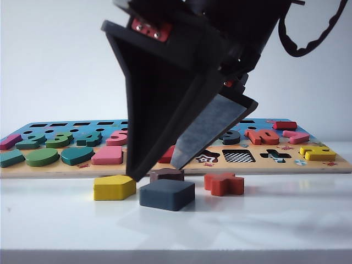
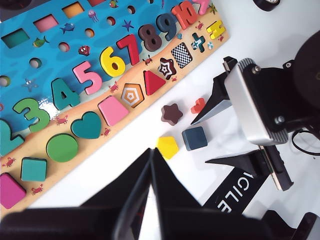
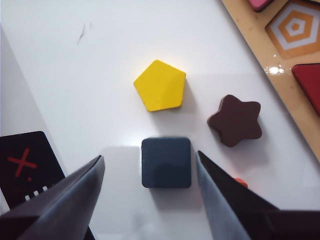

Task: Insert the cube into the slot.

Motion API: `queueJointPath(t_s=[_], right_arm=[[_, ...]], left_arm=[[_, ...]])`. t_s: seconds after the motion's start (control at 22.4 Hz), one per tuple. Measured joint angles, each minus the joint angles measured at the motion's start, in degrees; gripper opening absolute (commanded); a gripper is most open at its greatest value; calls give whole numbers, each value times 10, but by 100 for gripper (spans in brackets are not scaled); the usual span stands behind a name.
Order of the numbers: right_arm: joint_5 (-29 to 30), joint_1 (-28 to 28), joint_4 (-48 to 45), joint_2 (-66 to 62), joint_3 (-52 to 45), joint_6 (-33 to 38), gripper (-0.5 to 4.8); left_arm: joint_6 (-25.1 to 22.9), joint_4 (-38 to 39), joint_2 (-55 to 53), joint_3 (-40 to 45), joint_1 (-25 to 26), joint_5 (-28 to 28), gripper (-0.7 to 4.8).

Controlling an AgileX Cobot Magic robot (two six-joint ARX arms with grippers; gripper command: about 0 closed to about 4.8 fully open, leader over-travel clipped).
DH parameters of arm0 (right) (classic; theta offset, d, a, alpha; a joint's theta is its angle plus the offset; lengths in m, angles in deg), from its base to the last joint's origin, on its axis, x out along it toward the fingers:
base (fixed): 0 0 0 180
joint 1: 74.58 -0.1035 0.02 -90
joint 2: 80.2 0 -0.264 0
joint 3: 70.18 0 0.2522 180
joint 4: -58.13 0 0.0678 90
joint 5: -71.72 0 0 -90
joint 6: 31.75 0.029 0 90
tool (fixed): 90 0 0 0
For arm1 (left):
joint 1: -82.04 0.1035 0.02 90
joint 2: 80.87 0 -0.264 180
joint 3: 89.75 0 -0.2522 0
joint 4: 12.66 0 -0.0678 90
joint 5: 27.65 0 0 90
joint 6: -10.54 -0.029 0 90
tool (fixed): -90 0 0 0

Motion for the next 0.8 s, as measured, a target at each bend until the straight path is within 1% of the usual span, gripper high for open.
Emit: queueJointPath(t_s=[0.58,0.8], right_arm=[[-12,0,-8,-26,-3,-13,268],[-12,0,-15,-32,-3,-13,222]], left_arm=[[0,0,0,0,0,0,17],[0,0,0,0,0,0,17]])
